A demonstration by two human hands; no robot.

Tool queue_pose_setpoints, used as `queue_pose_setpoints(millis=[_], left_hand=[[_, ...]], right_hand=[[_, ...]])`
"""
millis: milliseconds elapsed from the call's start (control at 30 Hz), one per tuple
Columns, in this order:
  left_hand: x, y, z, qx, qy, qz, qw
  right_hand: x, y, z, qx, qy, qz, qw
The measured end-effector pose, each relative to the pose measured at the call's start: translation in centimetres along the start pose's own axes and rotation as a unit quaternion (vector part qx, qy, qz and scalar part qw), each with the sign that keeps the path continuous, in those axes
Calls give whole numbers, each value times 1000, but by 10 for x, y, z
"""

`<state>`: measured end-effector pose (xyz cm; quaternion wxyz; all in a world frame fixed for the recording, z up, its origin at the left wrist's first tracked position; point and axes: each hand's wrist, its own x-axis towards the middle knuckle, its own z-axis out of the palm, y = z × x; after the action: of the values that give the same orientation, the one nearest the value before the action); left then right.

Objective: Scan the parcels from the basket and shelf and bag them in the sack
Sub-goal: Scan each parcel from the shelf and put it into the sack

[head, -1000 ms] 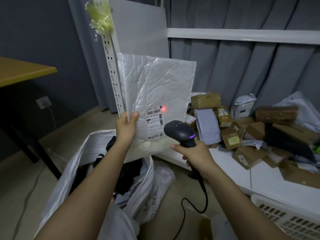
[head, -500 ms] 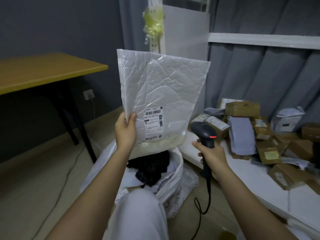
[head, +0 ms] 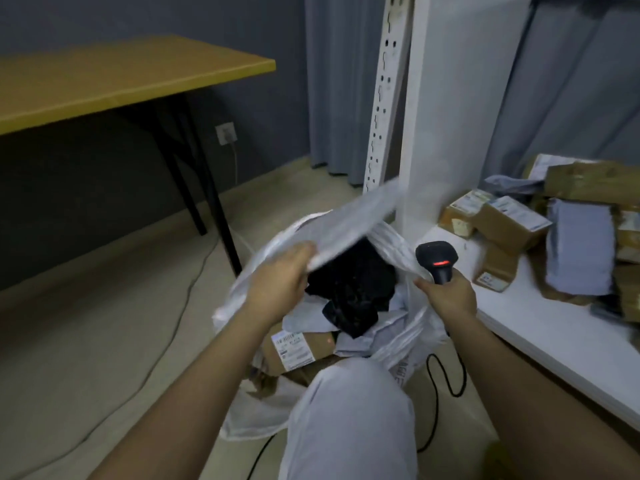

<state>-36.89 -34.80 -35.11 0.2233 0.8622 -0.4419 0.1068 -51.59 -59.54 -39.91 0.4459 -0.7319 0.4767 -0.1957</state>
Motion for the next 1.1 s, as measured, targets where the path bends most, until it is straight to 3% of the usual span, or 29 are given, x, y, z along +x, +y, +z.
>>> queue_pose_setpoints(millis=[67,167,267,367,467,567,667,733,800,867,933,1000,1067,1100], left_hand=[[0,0,38,-38,-133,9,990],[3,4,91,-18,-262,-8,965],[14,9,136,2,-313,20,950],[24,3,182,92,-365,45,925],[38,-2,208,114,-398,2,910],[60,-6,218,68,-445,-12,893],[65,-7,207,-17,-488,-9,873],[56,-14,194,-167,-456,-69,871],[38,-34,178,-290,-300,-140,898],[10,-61,164,-254,-68,-157,952],[-23,-93,163,-117,88,-209,967],[-50,-120,164,-48,92,-373,922],[-72,-145,169,-31,-18,-526,850],[-81,-156,170,-31,-68,-560,825]], right_hand=[[10,9,5,3,-3,31,1000],[26,24,11,75,-12,86,993],[33,31,5,143,-22,124,982],[41,20,-15,217,-11,158,963],[47,-8,-27,230,12,69,971],[40,-31,-8,94,-33,-90,991],[38,-30,35,11,-98,-115,988],[37,-25,62,29,-122,-104,987],[35,-17,84,32,-114,-116,986],[34,-10,98,33,-100,-118,987],[33,-7,106,20,-97,-117,988],[32,-6,112,-2,-96,-120,988],[32,-6,118,-28,-96,-124,987],[32,-7,120,-47,-95,-123,987]])
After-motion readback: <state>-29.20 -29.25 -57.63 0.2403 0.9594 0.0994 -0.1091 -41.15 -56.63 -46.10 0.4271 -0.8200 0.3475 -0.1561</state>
